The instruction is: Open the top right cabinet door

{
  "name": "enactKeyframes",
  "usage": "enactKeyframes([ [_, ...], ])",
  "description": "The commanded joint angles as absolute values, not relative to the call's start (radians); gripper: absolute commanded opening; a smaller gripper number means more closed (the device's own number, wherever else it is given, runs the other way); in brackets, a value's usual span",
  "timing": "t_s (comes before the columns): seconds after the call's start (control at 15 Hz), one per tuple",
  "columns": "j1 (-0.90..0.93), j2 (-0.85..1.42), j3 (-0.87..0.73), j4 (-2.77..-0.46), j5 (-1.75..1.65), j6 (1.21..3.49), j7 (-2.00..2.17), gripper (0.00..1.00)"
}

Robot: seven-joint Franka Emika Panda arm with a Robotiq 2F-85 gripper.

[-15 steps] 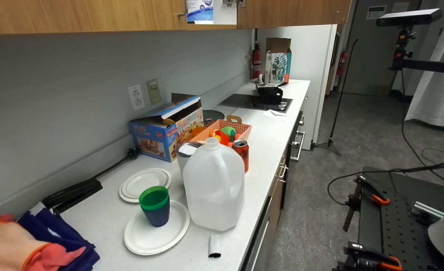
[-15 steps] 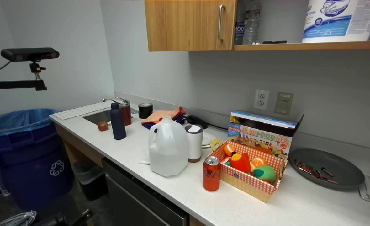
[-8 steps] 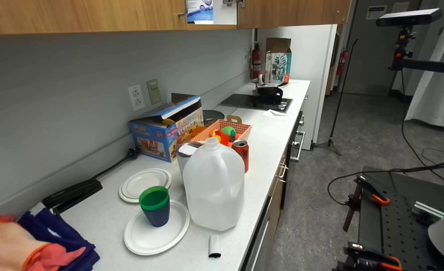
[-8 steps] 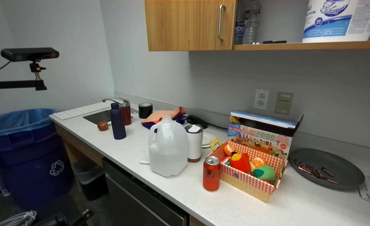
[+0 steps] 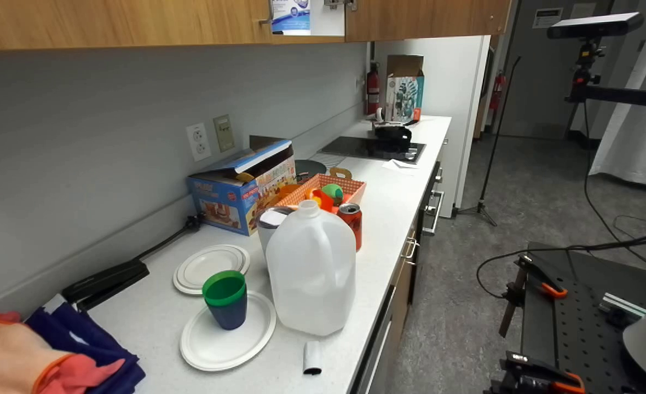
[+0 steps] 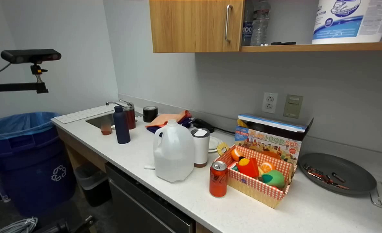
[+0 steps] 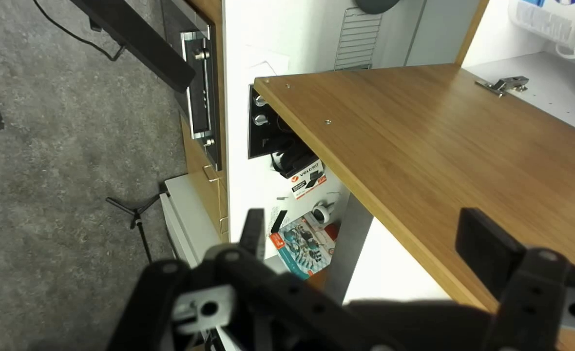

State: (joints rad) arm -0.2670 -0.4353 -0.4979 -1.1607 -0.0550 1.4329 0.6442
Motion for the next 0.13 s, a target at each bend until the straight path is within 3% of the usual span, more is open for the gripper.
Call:
enactKeyframes([
  [0.0,-0.267,-0.435,-0.498,-1.161,-0.055,1.433,0.644,1.0],
  [0.07,-0.267,-0.435,-0.498,-1.161,-0.055,1.433,0.644,1.0],
])
